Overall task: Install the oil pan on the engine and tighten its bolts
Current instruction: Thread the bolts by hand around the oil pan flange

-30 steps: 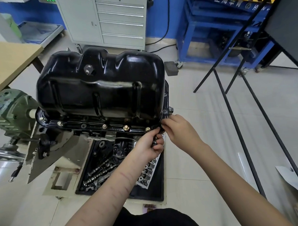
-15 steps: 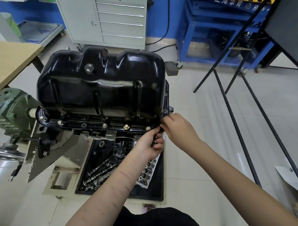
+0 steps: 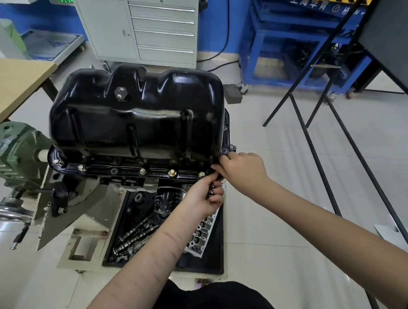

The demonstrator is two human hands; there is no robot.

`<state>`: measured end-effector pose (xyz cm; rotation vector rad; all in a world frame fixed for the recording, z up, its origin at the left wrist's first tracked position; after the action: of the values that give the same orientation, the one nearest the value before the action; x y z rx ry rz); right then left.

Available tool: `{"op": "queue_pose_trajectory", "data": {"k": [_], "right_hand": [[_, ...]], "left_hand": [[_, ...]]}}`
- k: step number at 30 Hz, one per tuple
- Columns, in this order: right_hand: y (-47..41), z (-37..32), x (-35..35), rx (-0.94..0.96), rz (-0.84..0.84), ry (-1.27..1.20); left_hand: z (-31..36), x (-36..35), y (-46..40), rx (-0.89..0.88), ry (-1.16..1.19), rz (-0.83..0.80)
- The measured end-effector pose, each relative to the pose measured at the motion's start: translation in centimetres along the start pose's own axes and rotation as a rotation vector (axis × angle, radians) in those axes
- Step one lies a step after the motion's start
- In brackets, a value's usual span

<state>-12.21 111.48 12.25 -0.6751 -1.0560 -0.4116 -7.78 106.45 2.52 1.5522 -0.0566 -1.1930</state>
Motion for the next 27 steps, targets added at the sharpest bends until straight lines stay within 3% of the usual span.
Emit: {"op": "queue_pose_trajectory", "data": {"k": [7, 11, 27], "right_hand": [[0.3, -0.1, -0.1, 0.031, -0.001, -0.063], [0.8, 0.0, -1.9, 0.092, -0.160, -0.240], [0.0, 0.3, -2.5, 0.158, -0.245, -0.166]], "left_hand": [[0.1, 0.2, -0.1, -0.018, -0.007, 0.014], [0.0, 0.1, 0.0, -0.012, -0.008, 0.010], [-0.1, 0.2, 0.2, 0.010, -0.011, -0.021]]}}
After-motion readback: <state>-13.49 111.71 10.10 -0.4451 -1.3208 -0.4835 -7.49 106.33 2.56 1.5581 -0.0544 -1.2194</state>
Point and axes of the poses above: each hand's wrist, its own y-axis away from the middle knuckle, its own x-axis out of the back of the hand, z = x × y, the point moved 6 cm from there along -y, towards the middle knuckle, and after that the axes turned 12 degrees about x, right-handed, at the moved point
